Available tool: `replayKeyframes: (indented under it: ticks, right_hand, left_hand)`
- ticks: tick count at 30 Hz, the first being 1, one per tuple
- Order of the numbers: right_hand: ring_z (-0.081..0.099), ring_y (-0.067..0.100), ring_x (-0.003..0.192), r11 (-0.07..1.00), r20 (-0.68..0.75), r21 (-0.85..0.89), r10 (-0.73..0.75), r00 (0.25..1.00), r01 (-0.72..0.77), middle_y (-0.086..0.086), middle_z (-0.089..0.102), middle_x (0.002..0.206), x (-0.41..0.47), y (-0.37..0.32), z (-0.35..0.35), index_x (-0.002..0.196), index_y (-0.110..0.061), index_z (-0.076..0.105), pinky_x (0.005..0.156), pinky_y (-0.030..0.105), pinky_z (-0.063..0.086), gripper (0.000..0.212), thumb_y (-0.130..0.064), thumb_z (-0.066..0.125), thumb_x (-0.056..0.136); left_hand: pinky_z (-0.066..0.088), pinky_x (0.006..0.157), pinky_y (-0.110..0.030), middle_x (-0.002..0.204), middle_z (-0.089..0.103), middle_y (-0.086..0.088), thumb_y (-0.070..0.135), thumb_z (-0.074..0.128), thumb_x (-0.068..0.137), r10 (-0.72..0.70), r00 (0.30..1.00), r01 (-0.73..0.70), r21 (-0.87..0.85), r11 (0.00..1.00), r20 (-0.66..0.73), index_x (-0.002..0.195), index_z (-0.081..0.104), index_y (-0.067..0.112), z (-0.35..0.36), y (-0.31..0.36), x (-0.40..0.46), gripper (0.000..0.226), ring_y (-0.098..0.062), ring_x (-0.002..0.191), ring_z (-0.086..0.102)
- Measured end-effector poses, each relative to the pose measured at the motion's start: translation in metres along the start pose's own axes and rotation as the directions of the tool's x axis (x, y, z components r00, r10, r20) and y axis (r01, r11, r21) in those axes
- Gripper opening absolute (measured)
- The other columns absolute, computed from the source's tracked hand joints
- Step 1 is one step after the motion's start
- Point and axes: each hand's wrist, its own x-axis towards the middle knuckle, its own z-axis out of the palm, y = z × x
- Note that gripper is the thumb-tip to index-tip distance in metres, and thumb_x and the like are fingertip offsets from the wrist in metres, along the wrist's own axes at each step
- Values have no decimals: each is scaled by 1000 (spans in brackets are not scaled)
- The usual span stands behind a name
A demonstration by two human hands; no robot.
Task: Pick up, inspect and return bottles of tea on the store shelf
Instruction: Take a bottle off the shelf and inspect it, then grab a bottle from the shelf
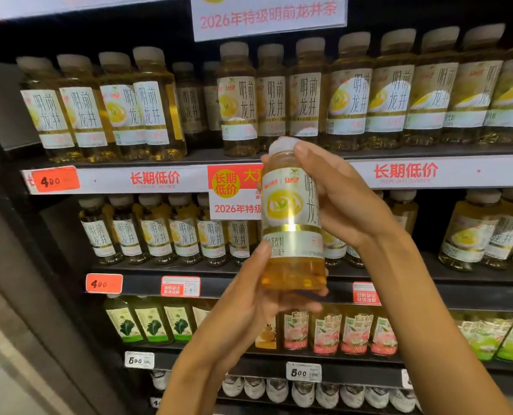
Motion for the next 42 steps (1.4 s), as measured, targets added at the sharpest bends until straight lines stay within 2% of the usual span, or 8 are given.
replayKeyframes:
  ticks: [4,8,18,25,32,36,40,42]
  right_hand:
    - [67,13,96,988,-77,-44,-149,986,146,6,67,115,11,-6,15,130,-8,51,75,27,54,55,-24,66,80]
    - [66,17,101,970,-69,-123,-220,973,211,11,66,119,30,-10,32,131,-7,49,80,28,54,48,-14,65,86]
    - [62,23,113,863,54,-407,-304,951,299,14,65,120,94,-25,70,126,-9,53,94,29,52,37,-8,63,91]
    - [65,-1,88,831,-79,-470,-376,923,298,4,66,108,126,-27,78,119,-3,54,74,13,51,31,-8,63,90]
    - [67,0,89,841,-155,-420,-438,886,342,9,67,109,140,-20,85,121,5,53,76,16,51,36,-3,65,88]
    - [64,-8,83,806,-163,-473,-477,864,356,-7,66,96,145,-14,93,100,-14,59,82,17,52,14,-6,64,89]
    - [64,-1,92,788,-143,-522,-457,878,325,-2,67,99,145,-11,92,97,-16,58,89,25,52,12,-8,64,90]
    - [63,-2,96,748,-104,-587,-451,886,311,0,65,105,145,-11,87,104,-12,56,84,20,52,20,-5,65,88]
  left_hand:
    - [53,85,-22,118,68,8,56,59,80,119,982,-57,366,929,-149,127,53,33,-15,18,-4,53,-11,109,64]
    - [43,75,1,109,59,37,51,67,72,242,956,-87,625,775,-168,121,42,44,-23,34,4,56,17,102,56]
    - [51,93,-27,125,59,5,54,66,67,511,808,-96,790,606,-294,133,48,25,-61,80,33,74,-5,113,56]
    - [44,69,1,109,54,23,21,78,75,621,701,-150,779,609,-350,138,39,20,-82,99,53,74,24,93,53]
    - [41,75,1,106,54,31,23,80,75,684,637,-173,798,578,-357,129,47,26,-91,104,59,63,22,99,51]
    - [44,82,-4,114,55,23,28,79,76,678,630,-137,805,577,-378,127,44,30,-89,106,65,62,15,106,52]
    - [45,87,-8,111,50,27,31,76,78,717,601,-80,866,493,-353,125,41,32,-87,101,71,58,14,104,50]
    - [38,90,-12,121,50,14,38,73,79,740,579,10,911,413,-342,131,45,24,-87,99,74,61,1,112,43]
